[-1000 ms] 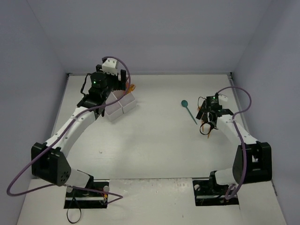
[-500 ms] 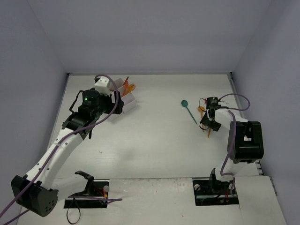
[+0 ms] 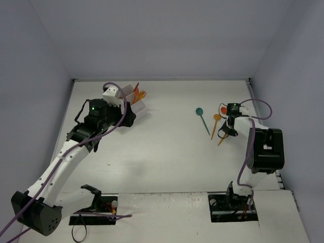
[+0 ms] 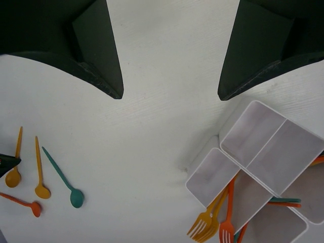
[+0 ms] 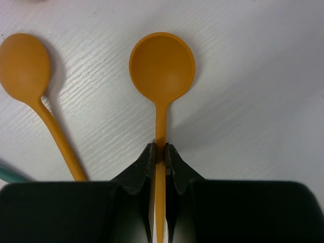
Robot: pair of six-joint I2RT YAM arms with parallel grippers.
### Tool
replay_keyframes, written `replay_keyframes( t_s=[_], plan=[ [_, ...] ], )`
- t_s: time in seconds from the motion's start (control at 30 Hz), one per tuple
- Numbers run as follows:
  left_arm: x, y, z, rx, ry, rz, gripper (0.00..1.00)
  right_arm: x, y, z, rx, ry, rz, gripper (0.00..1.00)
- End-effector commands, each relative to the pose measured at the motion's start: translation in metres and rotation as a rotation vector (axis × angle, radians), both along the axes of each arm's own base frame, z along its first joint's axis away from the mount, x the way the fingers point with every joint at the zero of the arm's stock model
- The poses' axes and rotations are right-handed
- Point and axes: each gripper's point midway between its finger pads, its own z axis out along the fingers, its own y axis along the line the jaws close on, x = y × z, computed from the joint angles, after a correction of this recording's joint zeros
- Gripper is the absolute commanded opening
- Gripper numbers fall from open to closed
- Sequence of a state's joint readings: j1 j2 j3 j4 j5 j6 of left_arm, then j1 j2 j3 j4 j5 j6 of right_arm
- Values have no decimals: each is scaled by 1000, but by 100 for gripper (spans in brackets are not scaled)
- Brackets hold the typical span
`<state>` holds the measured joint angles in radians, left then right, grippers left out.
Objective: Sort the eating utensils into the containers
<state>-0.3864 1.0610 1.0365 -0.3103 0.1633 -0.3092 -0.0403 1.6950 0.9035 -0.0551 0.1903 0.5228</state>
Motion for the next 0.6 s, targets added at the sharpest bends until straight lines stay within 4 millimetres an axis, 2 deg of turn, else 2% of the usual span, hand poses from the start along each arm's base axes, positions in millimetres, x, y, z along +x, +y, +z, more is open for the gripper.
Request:
replay_keyframes(
  t_s=[0.0,0.13,0.3,0.43,0.53,0.57],
  plan=[
    [2,-28,37,-130,-50,-87,73,4,25,17,8,-31,108,0],
    [3,-44,46,-192,-43,-131,73,13,60,56,-19,-136,232,0],
    [4,-64,61,-245,-48,-183,73,11,139,127,-31,-330,544,0],
    [4,-79,67,-245,-58,-214,73,-9,207,184,44,-504,878,0],
    [-1,-95,73,-246,-69,-260,73,-31,247,217,109,-596,1072,0],
    [-1,-99,73,-244,-67,-269,73,-36,254,222,124,-608,1106,0]
  ],
)
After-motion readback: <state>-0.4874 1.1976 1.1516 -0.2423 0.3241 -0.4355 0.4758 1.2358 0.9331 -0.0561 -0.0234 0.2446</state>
